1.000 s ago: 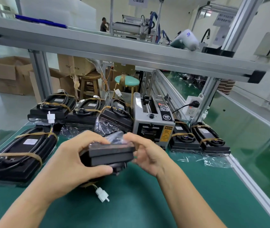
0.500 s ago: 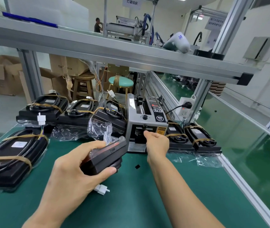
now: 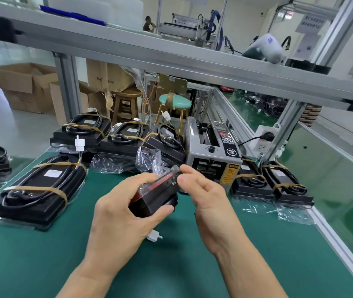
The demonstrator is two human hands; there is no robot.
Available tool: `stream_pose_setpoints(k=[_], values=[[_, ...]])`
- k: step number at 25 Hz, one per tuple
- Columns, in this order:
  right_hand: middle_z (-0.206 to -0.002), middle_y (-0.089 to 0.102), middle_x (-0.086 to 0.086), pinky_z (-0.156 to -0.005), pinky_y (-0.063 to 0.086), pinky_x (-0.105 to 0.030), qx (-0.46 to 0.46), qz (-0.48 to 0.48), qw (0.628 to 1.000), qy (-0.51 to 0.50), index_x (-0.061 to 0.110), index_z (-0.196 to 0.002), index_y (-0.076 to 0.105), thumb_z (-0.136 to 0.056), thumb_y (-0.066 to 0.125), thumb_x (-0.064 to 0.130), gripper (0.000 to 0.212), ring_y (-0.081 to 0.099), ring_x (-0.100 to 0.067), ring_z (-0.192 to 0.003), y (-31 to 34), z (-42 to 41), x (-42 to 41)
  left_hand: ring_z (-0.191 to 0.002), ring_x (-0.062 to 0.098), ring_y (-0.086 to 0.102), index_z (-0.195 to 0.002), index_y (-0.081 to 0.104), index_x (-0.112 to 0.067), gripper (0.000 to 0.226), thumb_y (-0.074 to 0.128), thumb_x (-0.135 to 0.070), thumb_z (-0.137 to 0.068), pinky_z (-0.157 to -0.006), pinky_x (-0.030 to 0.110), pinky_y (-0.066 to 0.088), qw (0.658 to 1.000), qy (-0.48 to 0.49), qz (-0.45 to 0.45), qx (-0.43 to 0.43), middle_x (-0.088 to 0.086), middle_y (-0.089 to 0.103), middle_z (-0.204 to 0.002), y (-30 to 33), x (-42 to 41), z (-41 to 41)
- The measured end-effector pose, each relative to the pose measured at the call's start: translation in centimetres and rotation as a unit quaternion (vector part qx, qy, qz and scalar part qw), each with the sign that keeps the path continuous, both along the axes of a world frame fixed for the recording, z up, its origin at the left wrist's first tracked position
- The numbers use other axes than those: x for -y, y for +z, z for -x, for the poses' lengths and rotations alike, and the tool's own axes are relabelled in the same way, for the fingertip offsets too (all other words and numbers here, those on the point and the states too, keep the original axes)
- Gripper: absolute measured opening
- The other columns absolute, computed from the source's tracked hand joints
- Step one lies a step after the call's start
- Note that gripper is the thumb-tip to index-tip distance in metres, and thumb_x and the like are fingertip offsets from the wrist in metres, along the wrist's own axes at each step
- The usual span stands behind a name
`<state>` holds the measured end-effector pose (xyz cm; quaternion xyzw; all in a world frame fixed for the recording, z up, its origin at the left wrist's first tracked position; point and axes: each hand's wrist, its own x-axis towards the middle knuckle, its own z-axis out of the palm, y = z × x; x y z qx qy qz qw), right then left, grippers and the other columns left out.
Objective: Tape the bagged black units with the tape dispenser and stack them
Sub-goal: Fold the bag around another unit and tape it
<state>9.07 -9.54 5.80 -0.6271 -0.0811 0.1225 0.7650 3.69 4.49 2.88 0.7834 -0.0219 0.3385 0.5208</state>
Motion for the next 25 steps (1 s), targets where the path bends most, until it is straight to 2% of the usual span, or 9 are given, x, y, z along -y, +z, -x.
stream_pose_setpoints(k=[3, 10, 18, 20, 21, 23, 25], values=[[-0.129, 0.058, 0.009, -0.09, 0.034, -0.017, 0.024, 0.003, 1.0, -0.01, 0.015, -0.071, 0.074, -0.082, 0.069, 0.011, 0.013, 0.054, 0.015, -0.108, -0.5, 0.2, -0.2, -0.086, 0.005, 0.066, -0.104, 0.068, -0.03, 0.051, 0.081, -0.034, -0.055, -0.078, 0.017, 0.05, 1.0, 0.008, 0.005, 0.0, -0.017, 0.07, -0.096, 0.1, 0.2, 0.1], [-0.127, 0.055, 0.01, -0.097, 0.034, -0.023, 0.041, 0.019, 0.999, -0.027, 0.017, -0.066, 0.075, -0.08, 0.071, 0.011, 0.016, 0.052, 0.018, -0.105, -0.6, 0.1, -0.8, -0.084, 0.005, 0.066, -0.104, 0.067, -0.031, 0.051, 0.081, -0.034, -0.055, -0.077, 0.015, 0.05, 1.0, 0.02, 0.004, 0.002, -0.018, 0.069, -0.094, 0.2, 0.2, 0.1], [-0.122, 0.056, 0.012, -0.086, 0.036, -0.016, 0.073, 0.071, 0.993, -0.06, 0.02, -0.063, 0.073, -0.078, 0.074, 0.011, 0.017, 0.054, 0.017, -0.1, -0.8, 0.1, -1.4, -0.088, 0.009, 0.067, -0.104, 0.067, -0.031, 0.051, 0.081, -0.033, -0.056, -0.078, 0.014, 0.05, 1.0, 0.018, 0.014, 0.007, -0.018, 0.069, -0.098, 0.2, 0.0, 0.1], [-0.12, 0.058, 0.009, -0.085, 0.039, -0.014, 0.069, 0.071, 0.992, -0.076, 0.02, -0.073, 0.074, -0.079, 0.073, 0.009, 0.013, 0.055, 0.014, -0.098, -1.0, 0.2, -1.5, -0.087, 0.007, 0.066, -0.104, 0.067, -0.032, 0.05, 0.081, -0.032, -0.056, -0.077, 0.012, 0.049, 1.0, 0.021, 0.011, 0.01, -0.02, 0.068, -0.097, 0.2, 0.1, 0.1], [-0.118, 0.06, 0.006, -0.082, 0.041, -0.012, 0.053, 0.05, 0.994, -0.082, 0.02, -0.085, 0.072, -0.08, 0.071, 0.006, 0.014, 0.057, 0.011, -0.096, -1.1, 0.2, -1.7, -0.086, 0.006, 0.066, -0.103, 0.067, -0.033, 0.05, 0.081, -0.032, -0.056, -0.078, 0.012, 0.049, 1.0, 0.02, 0.011, 0.009, -0.02, 0.068, -0.097, 0.2, 0.2, 0.1], [-0.113, 0.061, 0.002, -0.077, 0.045, -0.012, -0.007, -0.016, 0.996, -0.089, 0.017, -0.108, 0.063, -0.086, 0.063, 0.002, 0.027, 0.059, 0.001, -0.094, -1.2, 0.2, -2.0, -0.087, 0.005, 0.066, -0.104, 0.067, -0.032, 0.051, 0.081, -0.032, -0.055, -0.079, 0.014, 0.049, 1.0, 0.017, 0.009, 0.007, -0.02, 0.069, -0.096, 0.2, 0.3, 0.3], [-0.108, 0.06, 0.002, -0.074, 0.046, -0.014, -0.024, -0.033, 0.996, -0.079, 0.022, -0.112, 0.059, -0.088, 0.063, 0.007, 0.03, 0.058, -0.002, -0.091, -1.0, 0.6, -2.4, -0.088, 0.005, 0.066, -0.105, 0.068, -0.028, 0.052, 0.081, -0.032, -0.055, -0.08, 0.017, 0.05, 1.0, 0.016, 0.002, 0.012, -0.018, 0.069, -0.097, 0.2, 0.3, 0.4]])
